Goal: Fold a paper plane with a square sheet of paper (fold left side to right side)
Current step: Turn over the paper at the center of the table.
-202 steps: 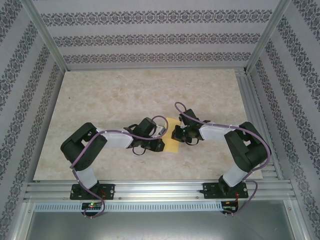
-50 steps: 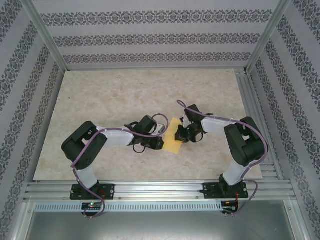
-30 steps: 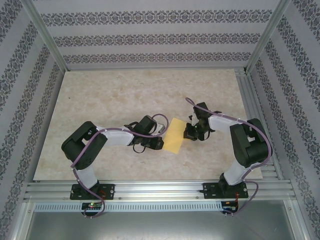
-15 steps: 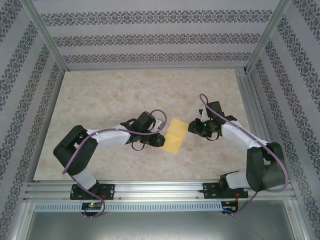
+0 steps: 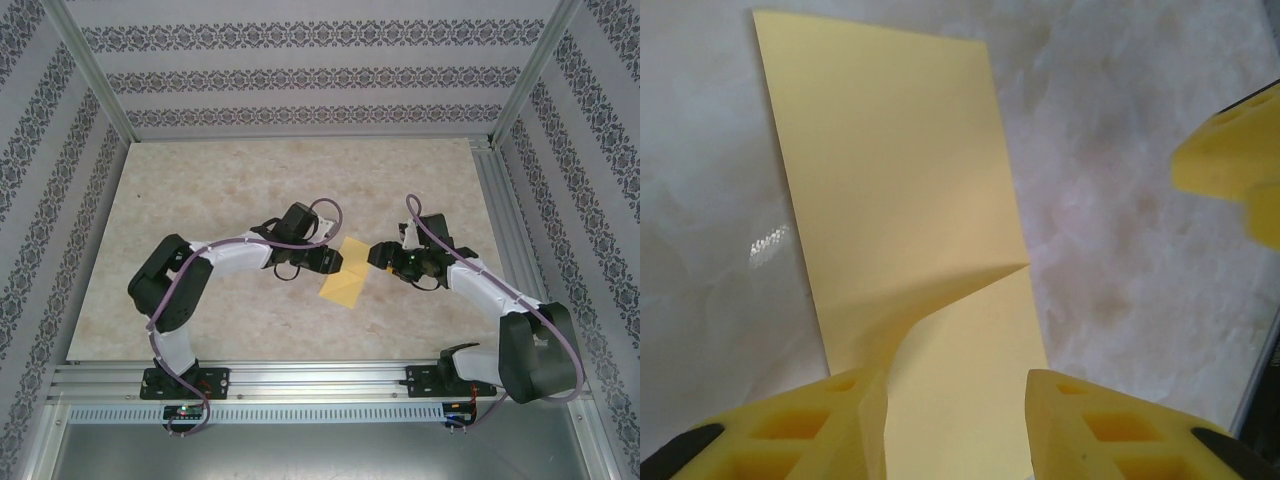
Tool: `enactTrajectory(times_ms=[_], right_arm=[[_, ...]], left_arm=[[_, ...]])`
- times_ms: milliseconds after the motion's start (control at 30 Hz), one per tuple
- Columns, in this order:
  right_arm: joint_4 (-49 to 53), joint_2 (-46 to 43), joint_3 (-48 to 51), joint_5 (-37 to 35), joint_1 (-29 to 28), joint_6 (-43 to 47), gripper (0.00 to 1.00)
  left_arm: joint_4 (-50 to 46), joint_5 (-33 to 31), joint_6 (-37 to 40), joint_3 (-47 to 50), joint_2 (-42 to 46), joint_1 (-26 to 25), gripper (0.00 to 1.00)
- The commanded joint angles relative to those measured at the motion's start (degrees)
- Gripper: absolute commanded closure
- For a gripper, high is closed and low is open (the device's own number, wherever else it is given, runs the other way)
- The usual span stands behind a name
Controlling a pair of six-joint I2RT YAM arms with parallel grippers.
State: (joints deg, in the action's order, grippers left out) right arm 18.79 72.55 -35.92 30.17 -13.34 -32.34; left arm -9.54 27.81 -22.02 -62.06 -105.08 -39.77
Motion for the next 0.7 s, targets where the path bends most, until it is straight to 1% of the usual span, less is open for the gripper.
enactTrajectory(times_ms=[0, 67, 200, 400, 500, 567, 633, 667], right_arm=[[-2.6, -1.3, 0.8, 1.2, 0.5, -0.6, 0.32], [-2.7, -1.3, 0.9, 1.4, 0.6, -0.6, 0.29], [-2.8, -1.2, 0.9, 1.6, 0.5, -0.6, 0.29], [-3.2, -0.7, 1.2, 1.8, 0.6, -0.7, 0.29], [-3.7, -0.3, 1.3, 2.5, 0.6, -1.0, 0.29], [-4.1, 0.0, 1.5, 3.2, 0.5, -1.4, 0.29], [-5.2, 0.2, 1.8, 4.1, 0.6, -2.3, 0.3], [-5.9, 0.3, 2.1, 4.6, 0.5, -2.8, 0.3]], left_arm=[[-0.3, 1.3, 3.2, -2.8, -2.3, 0.6, 0.57], [-0.7, 1.0, 3.6, -3.7, -3.6, 0.6, 0.56], [-1.2, 1.4, 4.0, -4.6, -5.1, 0.6, 0.56], [-2.3, 1.4, 4.7, -5.2, -6.2, 0.6, 0.63], [-2.8, 0.9, 5.0, -5.4, -6.5, 0.6, 0.68], [-2.9, 0.7, 5.0, -5.4, -6.5, 0.6, 0.73], [-2.9, 0.8, 4.7, -5.4, -6.3, 0.7, 0.83], [-2.9, 0.8, 4.6, -5.3, -6.1, 0.7, 0.86]])
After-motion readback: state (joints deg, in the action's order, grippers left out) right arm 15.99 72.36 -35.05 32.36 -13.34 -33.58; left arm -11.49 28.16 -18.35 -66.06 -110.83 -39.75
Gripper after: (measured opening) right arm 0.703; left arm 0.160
